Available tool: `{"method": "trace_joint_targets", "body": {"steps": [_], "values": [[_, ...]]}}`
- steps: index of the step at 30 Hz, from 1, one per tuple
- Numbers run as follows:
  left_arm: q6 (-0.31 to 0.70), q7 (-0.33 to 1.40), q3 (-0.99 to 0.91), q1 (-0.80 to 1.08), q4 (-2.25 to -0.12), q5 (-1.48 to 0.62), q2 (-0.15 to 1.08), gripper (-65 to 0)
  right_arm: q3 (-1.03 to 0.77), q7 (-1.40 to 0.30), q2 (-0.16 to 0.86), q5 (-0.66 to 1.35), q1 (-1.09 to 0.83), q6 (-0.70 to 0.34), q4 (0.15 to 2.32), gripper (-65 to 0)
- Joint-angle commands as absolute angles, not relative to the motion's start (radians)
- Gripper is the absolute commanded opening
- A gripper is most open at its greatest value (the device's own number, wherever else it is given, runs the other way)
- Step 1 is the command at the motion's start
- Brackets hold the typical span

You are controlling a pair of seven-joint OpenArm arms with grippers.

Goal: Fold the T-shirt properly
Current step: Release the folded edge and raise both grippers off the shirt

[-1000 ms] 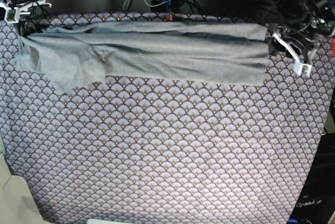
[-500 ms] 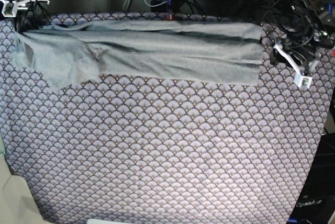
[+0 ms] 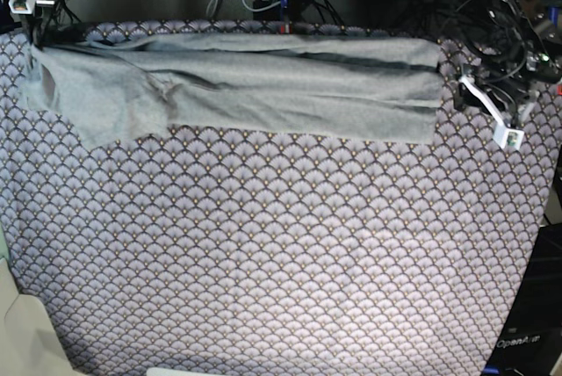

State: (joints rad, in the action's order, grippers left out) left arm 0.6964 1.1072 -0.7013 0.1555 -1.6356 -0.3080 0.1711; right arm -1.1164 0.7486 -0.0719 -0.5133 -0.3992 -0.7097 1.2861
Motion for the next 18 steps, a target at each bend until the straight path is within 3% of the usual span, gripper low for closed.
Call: {"method": "trace_joint_targets", "body": {"steps": [1,9,18], "values": [[0.698,1.093,-0.708,0.154,-1.649,-0.32,0.186,-30.9,-1.124,0.782,-0.058,-0.487,-0.407,-0.698,1.297,-55.5],[0.698,1.093,-0.71,0.159,-1.649,-0.32,0.188,-30.8,-1.205,0.791,-0.062,-0.487,-0.4,-0.698,1.267,-43.3],[0.698,1.093,-0.71,0.151,-1.649,-0.32,0.186,-30.8,-1.291,0.794,-0.079,-0.486,-0.36,-0.698,1.27,-42.7]]}}
